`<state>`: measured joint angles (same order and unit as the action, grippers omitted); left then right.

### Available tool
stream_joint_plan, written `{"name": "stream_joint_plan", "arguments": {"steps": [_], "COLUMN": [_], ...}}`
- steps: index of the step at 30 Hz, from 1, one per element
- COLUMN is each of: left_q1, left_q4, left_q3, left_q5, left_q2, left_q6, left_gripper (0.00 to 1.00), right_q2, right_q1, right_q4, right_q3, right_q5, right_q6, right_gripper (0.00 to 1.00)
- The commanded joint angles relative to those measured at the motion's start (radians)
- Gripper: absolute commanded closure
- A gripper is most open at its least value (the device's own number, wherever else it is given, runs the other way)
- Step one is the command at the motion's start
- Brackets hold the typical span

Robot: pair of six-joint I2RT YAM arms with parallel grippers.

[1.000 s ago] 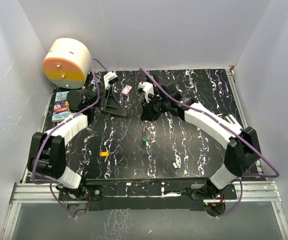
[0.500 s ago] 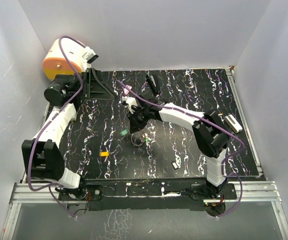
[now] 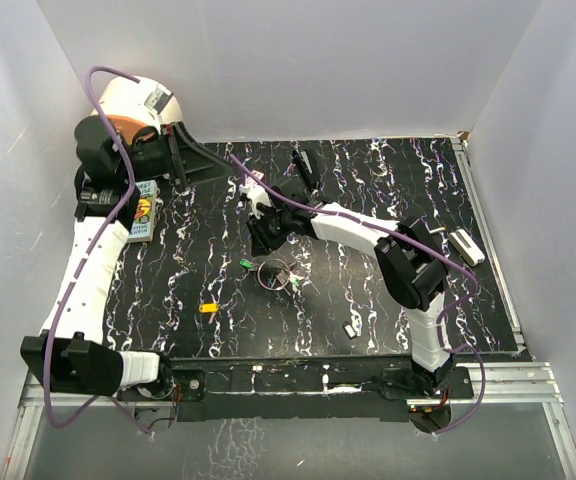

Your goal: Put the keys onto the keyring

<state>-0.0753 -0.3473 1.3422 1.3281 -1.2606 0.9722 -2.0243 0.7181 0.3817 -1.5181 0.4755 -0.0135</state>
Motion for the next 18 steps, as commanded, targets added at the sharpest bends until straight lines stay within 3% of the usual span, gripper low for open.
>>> {"name": "stream_joint_plan", "arguments": {"steps": [1, 3, 7, 13, 16, 17, 18], "left_q1": [0.002, 0.003, 0.003, 0.002, 0.003, 0.003, 0.003], "left_q4": [0.767, 0.802, 0.739, 0.687, 0.668, 0.659, 0.648], "left_q3": [0.165, 0.145, -0.002, -0.155, -0.194, -0.21, -0.225], "left_q5": [-0.345, -0.461, -0.501, -0.524, -0.529, -0.541, -0.556], "left_q2": [-0.035, -0.016, 0.039, 0.068, 0.066, 0.064, 0.06], "left_q6": [-0.707, -0.769, -0.79, -0.815, -0.835, -0.846, -0.853], "left_gripper": [0.4, 0.39, 0.37, 0.37, 0.37, 0.37, 0.37], "right_q2": [0.053, 0.069, 0.143, 0.354, 0.513, 0.557, 0.594], "right_q1": [-0.005, -0.01, -0.034, -0.159, -0.174, -0.175, -0.18], "right_q4": [-0.133, -0.154, -0.209, -0.225, -0.314, -0.354, -0.399], "right_q3": [-0.033, -0.022, 0.062, 0.254, 0.397, 0.444, 0.48], "right_q5": [-0.11, -0.158, -0.28, -0.345, -0.47, -0.522, -0.574], "right_q6": [-0.019, -0.027, -0.056, -0.109, -0.077, -0.069, -0.071], "right_gripper": [0.68, 0.62, 0.51, 0.49, 0.49, 0.42, 0.29]}}
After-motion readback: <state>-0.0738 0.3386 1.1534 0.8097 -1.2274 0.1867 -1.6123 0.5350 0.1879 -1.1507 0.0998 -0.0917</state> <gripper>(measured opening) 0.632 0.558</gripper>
